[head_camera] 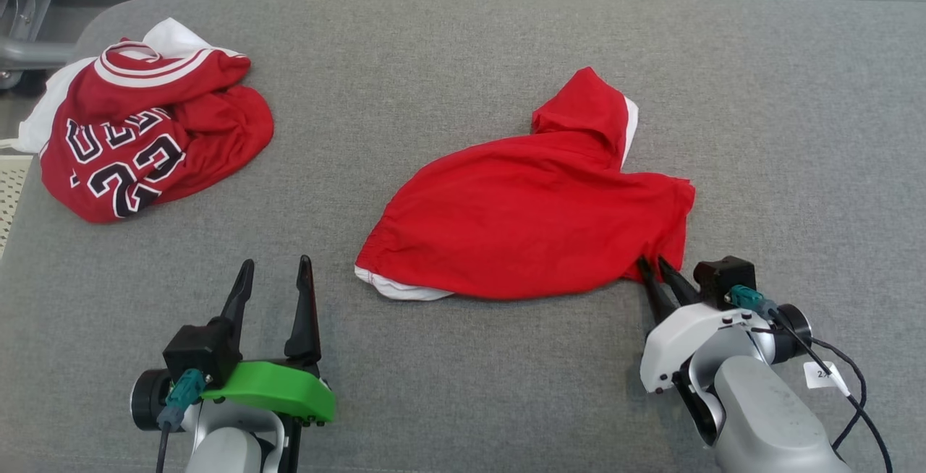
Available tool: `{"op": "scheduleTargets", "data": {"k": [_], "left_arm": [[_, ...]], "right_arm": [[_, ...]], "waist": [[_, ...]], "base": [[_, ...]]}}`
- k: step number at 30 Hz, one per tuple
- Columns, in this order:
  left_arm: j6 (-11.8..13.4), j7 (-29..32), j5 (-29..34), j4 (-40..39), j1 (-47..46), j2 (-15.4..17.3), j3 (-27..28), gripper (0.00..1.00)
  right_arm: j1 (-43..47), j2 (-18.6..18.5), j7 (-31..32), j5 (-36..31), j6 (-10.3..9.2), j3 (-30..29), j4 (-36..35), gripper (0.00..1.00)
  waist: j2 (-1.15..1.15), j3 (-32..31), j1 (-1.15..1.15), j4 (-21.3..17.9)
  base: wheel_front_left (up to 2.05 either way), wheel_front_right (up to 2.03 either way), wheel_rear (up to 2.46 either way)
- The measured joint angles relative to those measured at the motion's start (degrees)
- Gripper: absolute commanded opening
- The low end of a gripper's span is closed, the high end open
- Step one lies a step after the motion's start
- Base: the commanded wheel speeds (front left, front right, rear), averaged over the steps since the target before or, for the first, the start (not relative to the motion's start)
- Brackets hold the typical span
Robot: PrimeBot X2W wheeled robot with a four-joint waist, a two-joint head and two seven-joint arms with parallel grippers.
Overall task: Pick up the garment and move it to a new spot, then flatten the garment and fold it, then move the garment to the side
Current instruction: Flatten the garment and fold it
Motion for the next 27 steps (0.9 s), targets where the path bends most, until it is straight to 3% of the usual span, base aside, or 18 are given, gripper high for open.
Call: {"op": "scheduleTargets", "data": {"k": [1, 2, 9, 16, 27], "left_arm": [[0.0, 0.0, 0.1, 0.0, 0.1, 0.0, 0.1, 1.0], [0.0, 0.0, 0.1, 0.0, 0.1, -0.1, 0.2, 1.0], [0.1, 0.0, 0.1, -0.5, 0.6, -0.4, 1.4, 1.0], [0.0, 0.0, 0.1, -1.0, 1.5, -0.6, 1.9, 1.0], [-0.1, 0.0, 0.1, -1.5, 2.0, -0.7, 1.8, 1.0]], "right_arm": [[-0.2, 0.0, 0.0, 0.0, 0.0, -0.1, 0.0, 0.02], [-0.4, 0.0, 0.0, 0.0, 0.0, -0.2, -0.1, 0.0], [0.1, -0.3, 0.0, 1.4, 0.0, -0.3, -5.3, 0.0], [4.6, -0.8, 0.3, 10.7, 0.0, 3.0, -12.0, 0.0], [10.4, -4.2, 9.9, 15.8, 0.0, 1.8, -27.8, 0.0]], "waist": [[0.0, 0.1, 0.0, 0.1], [0.0, 0.2, 0.0, 0.1], [0.0, -0.1, 0.0, -1.7], [0.0, -1.0, 0.0, -4.9], [0.0, -2.7, 0.0, -7.8]], "base": [[0.0, 0.0, 0.0], [0.0, 0.0, 0.0], [0.0, 0.0, 0.0], [0.0, 0.0, 0.0], [0.0, 0.0, 0.0]]}}
